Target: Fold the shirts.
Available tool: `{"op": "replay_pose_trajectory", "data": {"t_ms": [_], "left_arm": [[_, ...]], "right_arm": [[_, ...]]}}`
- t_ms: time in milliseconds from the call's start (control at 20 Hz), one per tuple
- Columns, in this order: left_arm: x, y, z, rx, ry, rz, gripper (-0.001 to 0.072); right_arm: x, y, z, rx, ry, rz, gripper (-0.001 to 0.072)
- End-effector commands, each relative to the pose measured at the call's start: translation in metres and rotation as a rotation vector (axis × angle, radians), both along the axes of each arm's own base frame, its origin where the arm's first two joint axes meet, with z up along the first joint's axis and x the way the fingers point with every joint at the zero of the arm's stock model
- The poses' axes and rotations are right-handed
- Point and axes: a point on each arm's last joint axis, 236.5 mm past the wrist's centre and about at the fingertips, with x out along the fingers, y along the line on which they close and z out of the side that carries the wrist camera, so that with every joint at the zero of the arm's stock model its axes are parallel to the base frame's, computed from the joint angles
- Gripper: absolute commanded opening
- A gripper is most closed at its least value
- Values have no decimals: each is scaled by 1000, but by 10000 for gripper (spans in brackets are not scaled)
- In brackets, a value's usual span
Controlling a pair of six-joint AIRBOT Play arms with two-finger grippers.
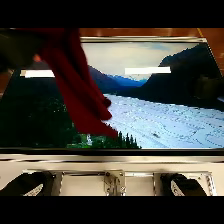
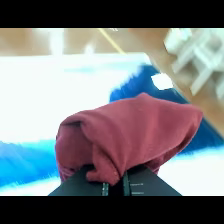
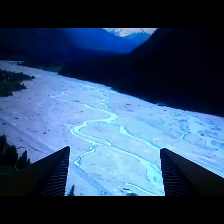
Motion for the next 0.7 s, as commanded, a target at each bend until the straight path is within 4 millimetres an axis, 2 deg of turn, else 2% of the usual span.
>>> {"op": "replay_pose_trajectory", "data": {"t_ms": [0,100,150,250,350,400,450,500,550,600,650], "left_arm": [[3,-65,-103,110,214,-134,41],[-3,-115,-175,127,378,-225,41],[-10,-142,-204,120,444,-268,40],[-32,-196,-260,126,548,-356,41],[-58,-237,-317,132,681,-410,47],[-67,-248,-337,118,757,-418,221],[-70,-253,-350,88,833,-408,675],[-65,-249,-355,53,900,-385,717],[-52,-236,-353,29,938,-363,716],[-36,-216,-347,17,959,-340,716],[-18,-188,-336,12,965,-326,715]], "right_arm": [[-28,-14,-6,-54,74,-31,690],[-37,-27,-22,-101,156,-60,690],[-37,-33,-25,-119,173,-75,690],[-31,-40,-31,-143,192,-97,690],[-23,-41,-40,-148,226,-98,690],[-18,-40,-46,-147,248,-97,690],[-12,-40,-54,-147,274,-97,690],[-6,-40,-62,-150,300,-96,690],[1,-41,-71,-155,327,-95,690],[9,-42,-80,-164,349,-92,690],[16,-43,-89,-183,374,-77,690]]}}
